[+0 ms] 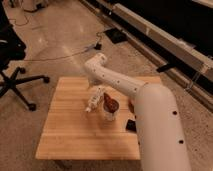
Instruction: Place the bottle in the ceramic bowl
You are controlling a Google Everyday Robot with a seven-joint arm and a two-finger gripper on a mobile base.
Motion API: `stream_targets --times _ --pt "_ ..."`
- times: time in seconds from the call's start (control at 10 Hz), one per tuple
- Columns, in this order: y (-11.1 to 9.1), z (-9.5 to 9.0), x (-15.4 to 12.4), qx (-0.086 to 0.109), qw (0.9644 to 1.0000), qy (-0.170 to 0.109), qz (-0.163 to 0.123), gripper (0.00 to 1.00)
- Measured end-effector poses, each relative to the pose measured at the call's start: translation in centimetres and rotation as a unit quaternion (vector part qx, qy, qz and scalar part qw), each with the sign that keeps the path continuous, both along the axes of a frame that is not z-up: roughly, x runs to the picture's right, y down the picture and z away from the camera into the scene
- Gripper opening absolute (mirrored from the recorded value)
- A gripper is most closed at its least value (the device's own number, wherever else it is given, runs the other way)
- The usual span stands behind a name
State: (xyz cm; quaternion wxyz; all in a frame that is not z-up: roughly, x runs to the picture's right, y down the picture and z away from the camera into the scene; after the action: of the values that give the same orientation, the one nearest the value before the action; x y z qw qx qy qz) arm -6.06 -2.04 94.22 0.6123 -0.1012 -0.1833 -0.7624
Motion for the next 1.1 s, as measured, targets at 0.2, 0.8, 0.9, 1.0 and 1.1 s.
stream_targets --times 0.2,0.8,0.9,1.0,1.1 --pt "-0.2 0.0 0.0 0.004 1.0 0.0 0.001 0.8" --pt "0.6 0.5 -0.2 -0.017 0.9998 -0.001 -0.011 0.8" --pt "1.5 0.9 -0.5 -0.031 0.9994 -0.005 -0.017 0.8" --pt "2.2 1.1 -0.5 -0.044 0.9988 -0.005 -0.022 0.8" --pt "2.6 1.2 -0.3 -0.052 0.9983 -0.004 -0.025 0.8"
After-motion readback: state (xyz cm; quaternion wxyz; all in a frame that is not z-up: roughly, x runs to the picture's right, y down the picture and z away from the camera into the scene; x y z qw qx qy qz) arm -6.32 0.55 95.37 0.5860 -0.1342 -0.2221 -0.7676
